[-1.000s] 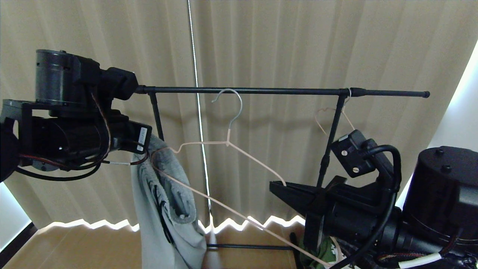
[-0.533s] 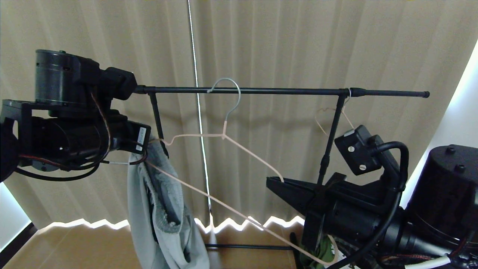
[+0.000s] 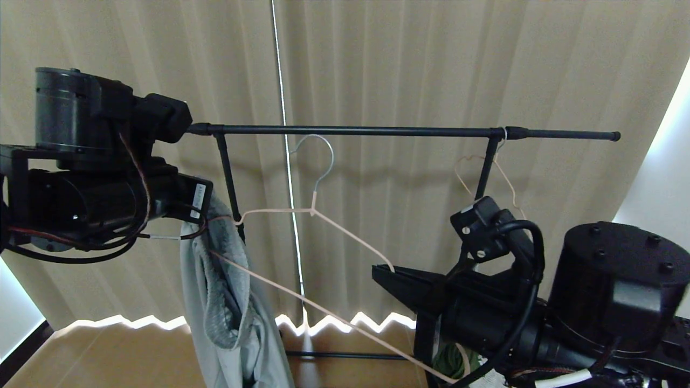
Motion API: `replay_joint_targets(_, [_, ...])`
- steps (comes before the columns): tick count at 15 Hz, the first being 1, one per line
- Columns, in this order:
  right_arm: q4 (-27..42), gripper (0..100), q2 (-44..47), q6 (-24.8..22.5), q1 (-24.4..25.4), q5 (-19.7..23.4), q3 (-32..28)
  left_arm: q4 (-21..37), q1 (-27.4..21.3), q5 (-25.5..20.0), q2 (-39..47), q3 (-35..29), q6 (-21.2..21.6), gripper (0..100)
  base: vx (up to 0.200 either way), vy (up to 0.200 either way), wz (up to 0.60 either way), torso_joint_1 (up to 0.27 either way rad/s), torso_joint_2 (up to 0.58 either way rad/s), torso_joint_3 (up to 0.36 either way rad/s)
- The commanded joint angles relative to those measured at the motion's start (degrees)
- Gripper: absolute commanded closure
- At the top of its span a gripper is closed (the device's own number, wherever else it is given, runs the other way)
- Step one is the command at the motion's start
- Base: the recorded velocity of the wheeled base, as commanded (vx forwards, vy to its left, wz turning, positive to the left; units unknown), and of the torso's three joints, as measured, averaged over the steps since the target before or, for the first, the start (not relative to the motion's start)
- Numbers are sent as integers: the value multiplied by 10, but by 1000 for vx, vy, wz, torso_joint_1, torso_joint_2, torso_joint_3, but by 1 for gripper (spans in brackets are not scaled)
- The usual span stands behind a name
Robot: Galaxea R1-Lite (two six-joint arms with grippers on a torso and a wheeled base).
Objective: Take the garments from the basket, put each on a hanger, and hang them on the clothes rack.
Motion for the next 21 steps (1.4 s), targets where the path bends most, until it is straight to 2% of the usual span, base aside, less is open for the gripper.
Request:
replay_joint_targets(1, [-13, 100, 37, -2, 0, -1, -3, 0, 0, 0, -11, 0, 1, 100, 0, 0, 0, 0, 0, 0])
replay_joint_targets(2, [-44, 100, 66, -7, 0, -2, -10, -1, -2, 0, -17, 9, 1, 100, 0, 0, 0, 0, 0, 0])
replay_joint_targets(5, [-55, 100, 96, -8, -1, -3, -33, 0, -21, 1, -42, 30, 1, 100, 0, 0, 0, 0, 0, 0])
replay_joint_targets(11, [-58, 100, 107, -7, -7, -3, -51, 0, -124, 20, -110, 56, -2, 100, 0, 0, 0, 0, 0, 0])
replay_joint_targets(14, [-84, 100, 106, -9, -30, -2, -51, 0, -173, 14, -142, 65, -2, 100, 0, 0, 0, 0, 0, 0])
replay_joint_targets(16, [-100, 100, 102, -20, -38, 0, -47, -5, -181, 7, -145, 83, -1, 100, 0, 0, 0, 0, 0, 0])
replay_joint_targets(17, [-106, 100, 92, -25, -38, 3, -42, -35, -200, -23, -144, 93, -7, 100, 0, 0, 0, 0, 0, 0])
replay_joint_targets(19, [-107, 100, 88, -28, -38, 3, -39, -99, -206, -83, -140, 94, -13, 100, 0, 0, 0, 0, 0, 0])
replay_joint_targets(21, [-107, 100, 88, -28, -29, 3, -40, -139, -208, -103, -125, 93, -12, 100, 0, 0, 0, 0, 0, 0])
